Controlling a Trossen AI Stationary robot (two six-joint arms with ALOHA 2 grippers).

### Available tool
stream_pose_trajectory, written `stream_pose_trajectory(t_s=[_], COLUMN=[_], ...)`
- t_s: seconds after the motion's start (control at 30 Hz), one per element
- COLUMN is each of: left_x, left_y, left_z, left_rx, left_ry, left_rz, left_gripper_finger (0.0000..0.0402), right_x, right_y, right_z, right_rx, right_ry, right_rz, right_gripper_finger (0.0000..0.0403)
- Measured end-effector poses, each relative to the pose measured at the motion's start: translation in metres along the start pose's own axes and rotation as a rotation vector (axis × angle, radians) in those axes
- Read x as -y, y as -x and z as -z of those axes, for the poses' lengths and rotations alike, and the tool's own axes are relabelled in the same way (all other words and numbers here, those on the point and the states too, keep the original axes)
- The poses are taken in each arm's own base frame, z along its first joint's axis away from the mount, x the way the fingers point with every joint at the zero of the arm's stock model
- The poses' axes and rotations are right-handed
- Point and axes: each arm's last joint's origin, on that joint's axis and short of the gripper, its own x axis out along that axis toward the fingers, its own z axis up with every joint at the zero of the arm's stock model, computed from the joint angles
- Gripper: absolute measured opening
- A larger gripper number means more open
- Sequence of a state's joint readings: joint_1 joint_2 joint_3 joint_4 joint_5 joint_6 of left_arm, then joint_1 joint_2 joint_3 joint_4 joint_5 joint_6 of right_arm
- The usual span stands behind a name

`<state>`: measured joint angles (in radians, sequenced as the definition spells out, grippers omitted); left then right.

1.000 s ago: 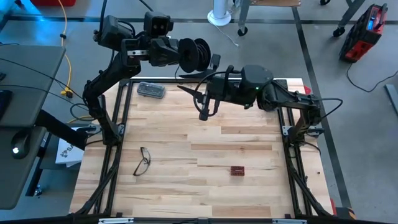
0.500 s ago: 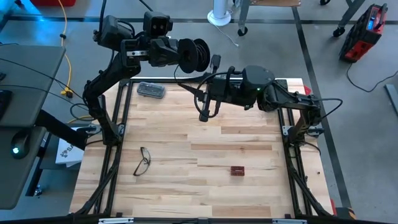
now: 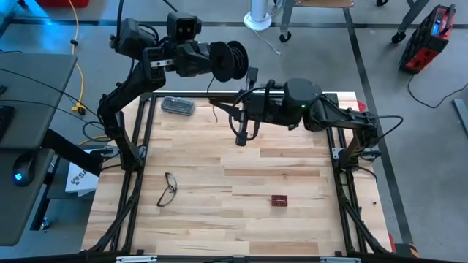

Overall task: Coil cords
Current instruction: Coil the black wire into the spool

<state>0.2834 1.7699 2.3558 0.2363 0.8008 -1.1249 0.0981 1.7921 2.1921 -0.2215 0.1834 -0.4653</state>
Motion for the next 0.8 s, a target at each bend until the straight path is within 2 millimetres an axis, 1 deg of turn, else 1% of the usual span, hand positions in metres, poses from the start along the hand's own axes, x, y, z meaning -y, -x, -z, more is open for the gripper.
stream_pose_trajectory(t_s=[0.2, 0.33, 0.43, 0.57, 0.63, 0.8], left_x=[-0.005, -0.006, -0.008, -0.008, -0.005, 0.013], left_y=[0.014, 0.023, 0.027, 0.032, 0.035, 0.05], left_z=[-0.013, -0.021, -0.024, -0.026, -0.026, -0.028], left_rx=[0.049, 0.062, 0.06, 0.041, 0.027, -0.001], left_ry=[-0.077, -0.1, -0.085, -0.016, 0.026, 0.037], left_rz=[-0.062, -0.091, -0.104, -0.142, -0.185, -0.314], left_gripper_finger=[0.0003, 0.0003, 0.0003, 0.0003, 0.0003, 0.0003], right_x=[-0.005, -0.012, -0.014, -0.014, -0.014, -0.006], right_y=[0.015, 0.021, 0.025, 0.032, 0.037, 0.051], right_z=[-0.014, -0.019, -0.021, -0.023, -0.025, -0.034], right_rx=[-0.009, -0.038, -0.059, -0.089, -0.105, -0.102], right_ry=[-0.025, -0.021, -0.015, -0.007, -0.008, -0.021], right_rz=[-0.024, -0.01, 0.008, 0.003, -0.001, -0.004], right_gripper_finger=[0.0001, 0.0001, 0.0001, 0.0, 0.0, 0.0])
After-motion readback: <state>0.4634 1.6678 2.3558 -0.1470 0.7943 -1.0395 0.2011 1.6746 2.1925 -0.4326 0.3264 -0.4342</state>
